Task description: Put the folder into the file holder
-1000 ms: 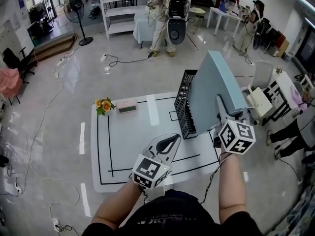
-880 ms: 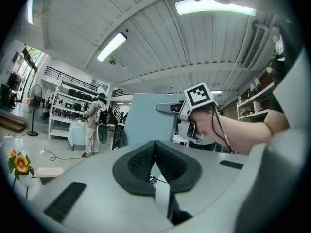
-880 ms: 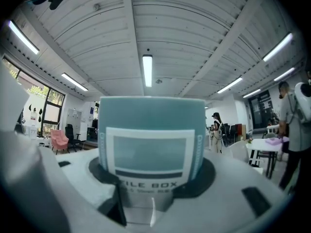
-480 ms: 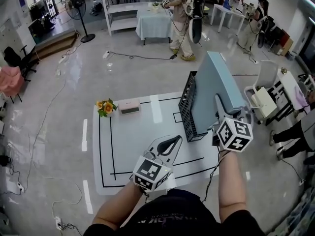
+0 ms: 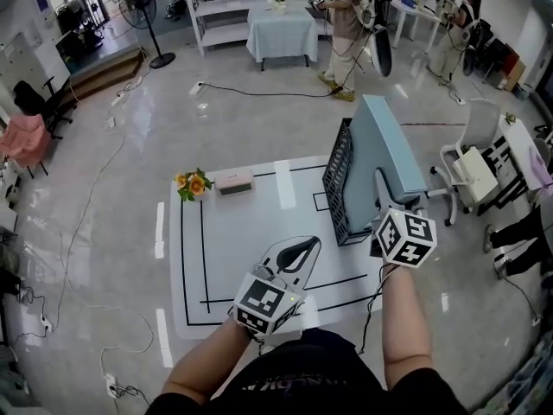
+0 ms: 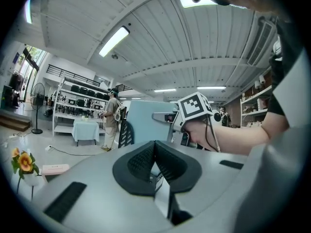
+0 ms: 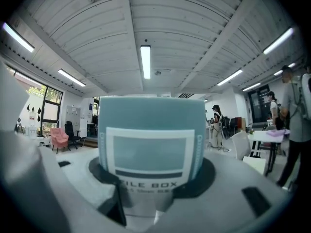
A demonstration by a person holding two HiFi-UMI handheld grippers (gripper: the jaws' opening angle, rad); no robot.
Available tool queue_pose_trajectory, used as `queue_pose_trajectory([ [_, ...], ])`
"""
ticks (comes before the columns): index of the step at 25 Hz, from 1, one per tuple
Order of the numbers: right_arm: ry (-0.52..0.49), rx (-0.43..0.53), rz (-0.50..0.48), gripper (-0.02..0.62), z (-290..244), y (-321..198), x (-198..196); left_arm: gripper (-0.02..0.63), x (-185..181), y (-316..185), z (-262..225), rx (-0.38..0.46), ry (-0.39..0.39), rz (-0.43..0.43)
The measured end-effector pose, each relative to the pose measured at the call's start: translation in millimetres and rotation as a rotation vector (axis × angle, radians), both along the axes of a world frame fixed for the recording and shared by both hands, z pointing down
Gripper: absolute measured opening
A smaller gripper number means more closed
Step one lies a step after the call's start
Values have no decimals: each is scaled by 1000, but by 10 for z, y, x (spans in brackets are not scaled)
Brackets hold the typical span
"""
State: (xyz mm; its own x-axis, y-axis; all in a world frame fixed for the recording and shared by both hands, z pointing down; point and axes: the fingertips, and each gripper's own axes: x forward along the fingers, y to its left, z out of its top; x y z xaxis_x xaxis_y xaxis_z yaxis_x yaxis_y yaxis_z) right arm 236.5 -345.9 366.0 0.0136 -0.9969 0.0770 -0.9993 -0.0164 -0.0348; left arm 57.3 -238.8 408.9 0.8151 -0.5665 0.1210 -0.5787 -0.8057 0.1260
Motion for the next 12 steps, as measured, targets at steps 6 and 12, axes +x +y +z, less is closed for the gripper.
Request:
queue_pose_trajectory([
  [6, 8, -16, 4, 267, 241, -61, -41, 3, -79, 0, 107, -32, -20, -18],
  [12, 14, -45, -7, 267, 398, -142, -64, 3, -137, -20, 253, -69, -21, -41],
])
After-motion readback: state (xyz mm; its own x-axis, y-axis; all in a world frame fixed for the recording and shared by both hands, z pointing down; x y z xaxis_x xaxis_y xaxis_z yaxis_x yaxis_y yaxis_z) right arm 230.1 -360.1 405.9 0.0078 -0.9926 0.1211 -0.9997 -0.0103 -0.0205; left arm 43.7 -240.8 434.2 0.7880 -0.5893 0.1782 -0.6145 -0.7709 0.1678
